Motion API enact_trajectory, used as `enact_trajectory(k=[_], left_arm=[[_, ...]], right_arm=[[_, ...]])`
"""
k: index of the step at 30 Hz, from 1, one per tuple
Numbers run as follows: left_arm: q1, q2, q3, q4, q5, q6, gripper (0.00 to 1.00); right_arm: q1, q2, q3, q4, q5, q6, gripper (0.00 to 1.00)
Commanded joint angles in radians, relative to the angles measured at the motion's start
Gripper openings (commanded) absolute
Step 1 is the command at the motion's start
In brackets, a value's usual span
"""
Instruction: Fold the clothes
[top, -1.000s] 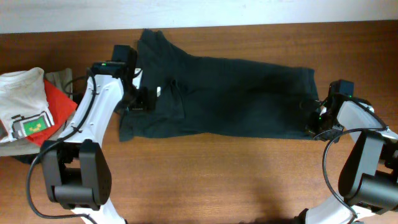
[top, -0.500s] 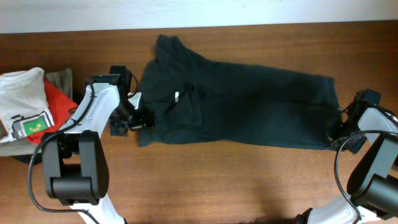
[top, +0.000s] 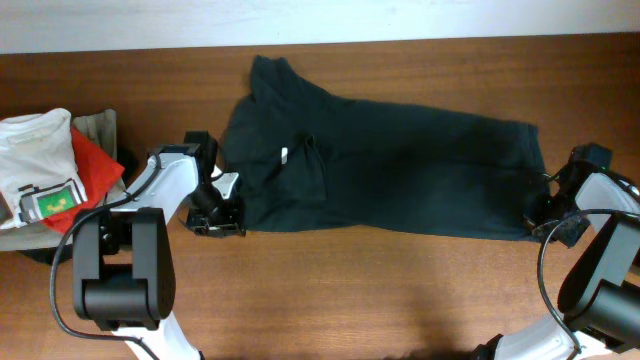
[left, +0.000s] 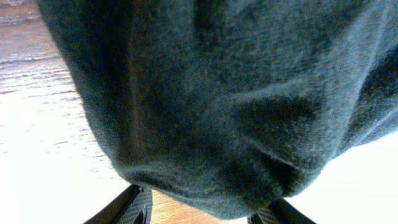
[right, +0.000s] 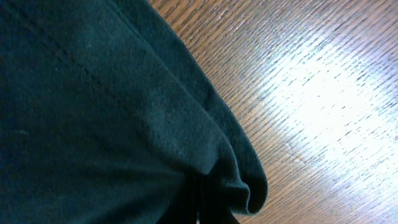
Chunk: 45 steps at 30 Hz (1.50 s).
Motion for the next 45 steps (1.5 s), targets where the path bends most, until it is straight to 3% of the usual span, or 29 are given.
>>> enact_trajectory(k=[1,4,7,13,15,17,19,22,23,28,34,37,38,39,40,42,45], left_arm=[[0.000,0.006,-0.023,0.008,-0.107,0.018,0.58],[0.000,0.006,-0.023,0.052,-0.136,0.003,0.59],[0.000,0.006,-0.023,0.053,-0.266,-0.035,0.60],[-0.002,0.006,-0.023,0.065,-0.242,-0.038,0.63],[-0.001,0.006,-0.023,0.095,-0.244,-0.038,0.38],[-0.001,0.006,-0.023,0.129,-0.246,-0.038,0.02],[-0.001,0.006,-0.022,0.145,-0.315,-0.039,0.00],[-0.001,0.003,-0.002,0.134,-0.680,-0.142,0.00],[-0.001,0.002,0.002,0.133,-0.707,-0.143,0.00],[-0.004,0.002,0.003,-0.069,-0.469,-0.143,0.00],[-0.009,-0.003,0.003,-0.332,-0.335,-0.192,0.00],[-0.030,-0.061,0.006,-0.348,-0.332,-0.191,0.00],[-0.037,-0.098,0.021,-0.336,-0.332,-0.191,0.04],[-0.039,-0.125,0.045,-0.326,-0.332,-0.191,0.43],[-0.039,-0.145,0.078,-0.311,-0.332,-0.191,0.99],[-0.039,-0.157,0.140,-0.272,-0.332,-0.191,0.99],[-0.039,-0.156,0.277,-0.095,-0.323,-0.140,0.99]], right_arm=[[-0.005,0.015,-0.020,-0.003,0.010,0.012,0.04],[-0.005,0.015,-0.020,-0.004,0.010,0.012,0.04],[-0.005,0.015,-0.020,-0.005,0.010,0.012,0.04],[-0.005,0.015,-0.020,-0.006,0.010,0.012,0.04],[-0.005,0.015,-0.020,-0.006,0.010,0.012,0.04],[-0.005,0.015,-0.020,-0.006,0.010,0.012,0.04],[-0.005,0.015,-0.020,-0.006,0.007,0.012,0.04],[-0.005,0.015,-0.020,-0.006,0.008,0.012,0.04],[-0.005,0.015,-0.020,-0.007,0.008,0.011,0.04],[-0.005,0.015,-0.020,-0.107,0.071,0.075,0.04],[-0.005,0.007,-0.014,-0.190,0.210,0.225,0.04],[-0.005,-0.029,0.019,-0.194,0.206,0.230,0.04],[-0.005,-0.055,0.030,-0.194,0.186,0.225,0.08],[-0.005,-0.079,0.044,-0.194,0.149,0.208,0.12],[-0.005,-0.110,0.065,-0.194,0.095,0.181,0.37],[-0.003,-0.159,0.105,-0.196,0.018,0.130,0.75],[-0.002,-0.228,0.145,-0.210,-0.093,0.010,0.78]])
